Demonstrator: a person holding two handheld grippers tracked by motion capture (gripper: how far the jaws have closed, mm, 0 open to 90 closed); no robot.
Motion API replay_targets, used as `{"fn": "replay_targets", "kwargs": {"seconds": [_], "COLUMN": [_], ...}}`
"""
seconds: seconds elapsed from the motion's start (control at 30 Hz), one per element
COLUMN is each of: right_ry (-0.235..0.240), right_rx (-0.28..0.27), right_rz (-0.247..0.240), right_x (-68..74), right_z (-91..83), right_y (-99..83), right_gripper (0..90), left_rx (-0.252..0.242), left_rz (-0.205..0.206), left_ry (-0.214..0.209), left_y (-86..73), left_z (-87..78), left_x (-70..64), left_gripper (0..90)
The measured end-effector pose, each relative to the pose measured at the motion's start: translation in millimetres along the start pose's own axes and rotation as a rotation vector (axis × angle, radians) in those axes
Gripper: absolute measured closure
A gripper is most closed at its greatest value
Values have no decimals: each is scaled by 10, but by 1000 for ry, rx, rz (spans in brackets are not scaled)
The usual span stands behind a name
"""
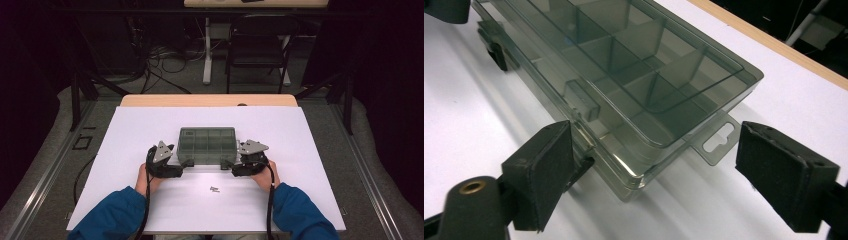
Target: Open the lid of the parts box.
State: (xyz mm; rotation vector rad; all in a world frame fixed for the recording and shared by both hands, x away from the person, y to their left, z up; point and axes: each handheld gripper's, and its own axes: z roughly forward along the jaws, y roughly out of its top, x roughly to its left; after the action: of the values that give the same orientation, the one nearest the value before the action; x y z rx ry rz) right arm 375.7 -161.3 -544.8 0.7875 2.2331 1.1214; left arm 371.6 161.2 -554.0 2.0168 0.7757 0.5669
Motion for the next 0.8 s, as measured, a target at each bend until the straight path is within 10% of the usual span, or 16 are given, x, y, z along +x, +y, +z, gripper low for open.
{"fn": "replay_targets", "kwargs": {"seconds": [0.8], "right_ry": [-48], "right_rx": [-67], "right_rz": [-36], "right_x": [-15], "right_z": [-47], "right_y": [23], "right_gripper": [403], "left_rx": [-34], "left_rz": [22], "left_ry": [18], "left_y": [16], "left_z": [-18], "left_x": [2], "left_gripper": [366]}}
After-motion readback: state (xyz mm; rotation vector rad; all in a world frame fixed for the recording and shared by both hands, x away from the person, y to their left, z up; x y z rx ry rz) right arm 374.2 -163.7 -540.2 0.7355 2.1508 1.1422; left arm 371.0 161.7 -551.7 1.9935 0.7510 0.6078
